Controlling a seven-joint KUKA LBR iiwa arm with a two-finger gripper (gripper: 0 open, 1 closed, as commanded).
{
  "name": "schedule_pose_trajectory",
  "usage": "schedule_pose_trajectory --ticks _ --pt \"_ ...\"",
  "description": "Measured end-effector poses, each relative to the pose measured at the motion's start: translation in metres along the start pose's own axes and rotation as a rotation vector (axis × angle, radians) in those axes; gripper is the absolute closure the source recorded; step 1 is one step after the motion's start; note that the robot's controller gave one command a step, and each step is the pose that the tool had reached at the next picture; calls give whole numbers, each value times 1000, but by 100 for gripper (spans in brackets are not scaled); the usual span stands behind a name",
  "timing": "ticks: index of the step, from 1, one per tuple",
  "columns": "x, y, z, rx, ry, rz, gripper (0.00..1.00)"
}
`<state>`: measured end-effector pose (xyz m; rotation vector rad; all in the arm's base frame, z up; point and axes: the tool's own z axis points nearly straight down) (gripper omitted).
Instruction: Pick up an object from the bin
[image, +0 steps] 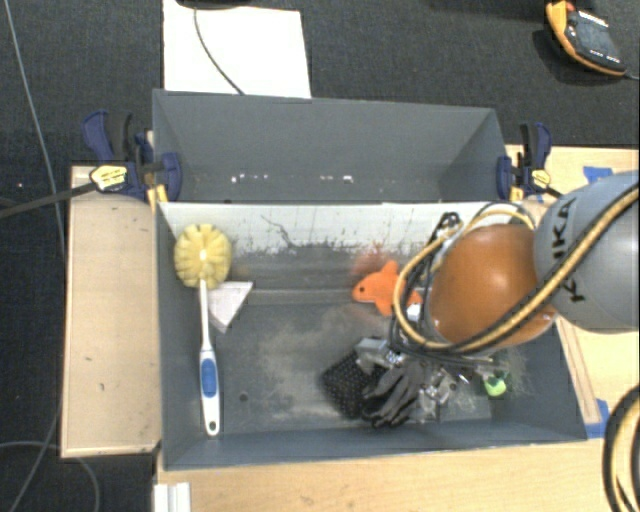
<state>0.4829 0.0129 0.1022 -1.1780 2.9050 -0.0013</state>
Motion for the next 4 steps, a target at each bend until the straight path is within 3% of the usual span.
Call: schedule_pose_trajectory --ticks 1,2,4 --pt "-25 22 28 7 -8 10 0" --pt "-6 15 31 2 -3 -384 100" --pt "-6 15 31 2 -3 -383 100"
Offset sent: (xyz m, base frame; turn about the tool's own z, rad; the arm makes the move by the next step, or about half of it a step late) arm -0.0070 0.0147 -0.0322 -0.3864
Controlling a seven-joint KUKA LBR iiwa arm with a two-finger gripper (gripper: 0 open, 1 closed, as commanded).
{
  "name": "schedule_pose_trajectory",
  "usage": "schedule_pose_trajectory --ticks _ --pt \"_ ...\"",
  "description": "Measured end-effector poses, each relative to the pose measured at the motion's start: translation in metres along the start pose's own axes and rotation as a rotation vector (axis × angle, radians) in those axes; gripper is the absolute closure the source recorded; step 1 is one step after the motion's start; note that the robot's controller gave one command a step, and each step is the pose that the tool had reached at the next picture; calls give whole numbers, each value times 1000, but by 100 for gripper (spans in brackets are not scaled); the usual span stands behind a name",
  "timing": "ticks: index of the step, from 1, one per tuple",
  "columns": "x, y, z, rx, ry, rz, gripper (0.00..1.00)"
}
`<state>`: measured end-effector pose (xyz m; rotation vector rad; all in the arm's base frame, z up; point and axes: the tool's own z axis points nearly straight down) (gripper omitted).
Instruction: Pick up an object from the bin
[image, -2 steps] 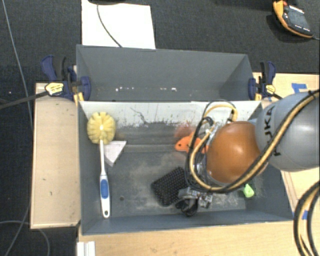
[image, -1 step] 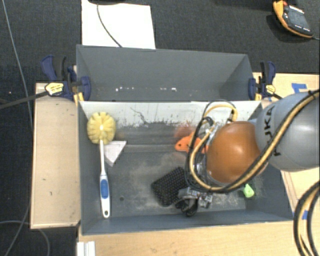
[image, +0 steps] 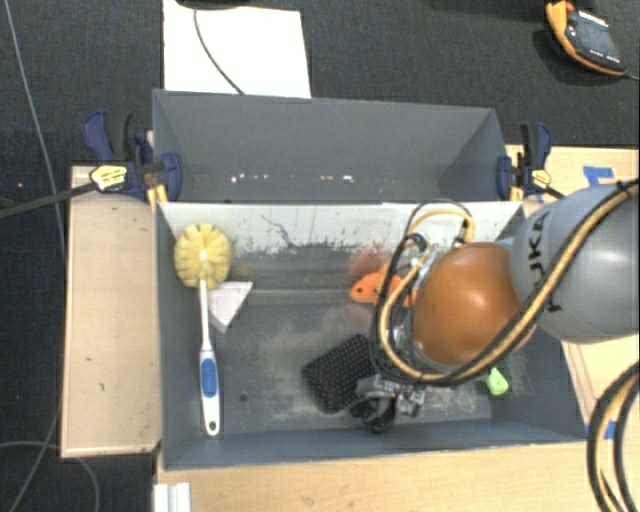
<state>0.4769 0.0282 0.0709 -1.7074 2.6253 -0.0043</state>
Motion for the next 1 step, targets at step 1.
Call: schedule_pose_trajectory --ticks 1 --pt "0 0 -2 1 -2 1 100"
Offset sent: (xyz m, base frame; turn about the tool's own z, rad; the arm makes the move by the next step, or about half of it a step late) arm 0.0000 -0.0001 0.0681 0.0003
